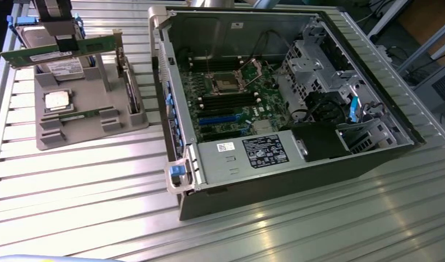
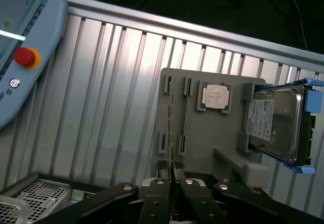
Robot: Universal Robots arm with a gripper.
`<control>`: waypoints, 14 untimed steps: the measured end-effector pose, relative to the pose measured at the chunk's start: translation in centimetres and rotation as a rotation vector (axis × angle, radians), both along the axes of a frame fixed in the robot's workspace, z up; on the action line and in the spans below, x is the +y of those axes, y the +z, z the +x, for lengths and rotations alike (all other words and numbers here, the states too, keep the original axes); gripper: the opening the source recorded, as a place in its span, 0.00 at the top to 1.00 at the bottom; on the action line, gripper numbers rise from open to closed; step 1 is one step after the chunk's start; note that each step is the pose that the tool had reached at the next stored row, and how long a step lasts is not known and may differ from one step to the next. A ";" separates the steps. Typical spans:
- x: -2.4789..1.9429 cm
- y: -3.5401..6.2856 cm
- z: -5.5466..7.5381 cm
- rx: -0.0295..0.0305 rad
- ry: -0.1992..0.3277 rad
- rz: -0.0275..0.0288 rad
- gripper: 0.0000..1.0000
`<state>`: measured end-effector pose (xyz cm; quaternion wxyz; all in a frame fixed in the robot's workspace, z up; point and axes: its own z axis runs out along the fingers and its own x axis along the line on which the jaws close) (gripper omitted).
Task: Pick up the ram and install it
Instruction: 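Pick up the ram and move it above insertion slot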
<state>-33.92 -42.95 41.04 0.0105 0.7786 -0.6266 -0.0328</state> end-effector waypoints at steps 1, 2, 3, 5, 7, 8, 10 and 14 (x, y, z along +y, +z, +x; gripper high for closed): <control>0.00 0.00 0.1 0.0003 0.000 0.0000 0.86; 0.00 0.00 0.2 0.0005 0.000 0.0000 0.86; 0.00 0.00 0.4 0.0008 0.000 0.0001 0.86; 0.00 0.00 0.7 0.0014 0.000 0.0000 0.86; 0.00 0.00 1.0 0.0020 0.000 0.0000 0.86; 0.00 0.00 1.1 0.0022 0.000 0.0000 0.86; 0.00 0.00 1.4 0.0029 0.000 0.0001 0.86; 0.00 0.00 1.8 0.0040 0.000 0.0000 0.86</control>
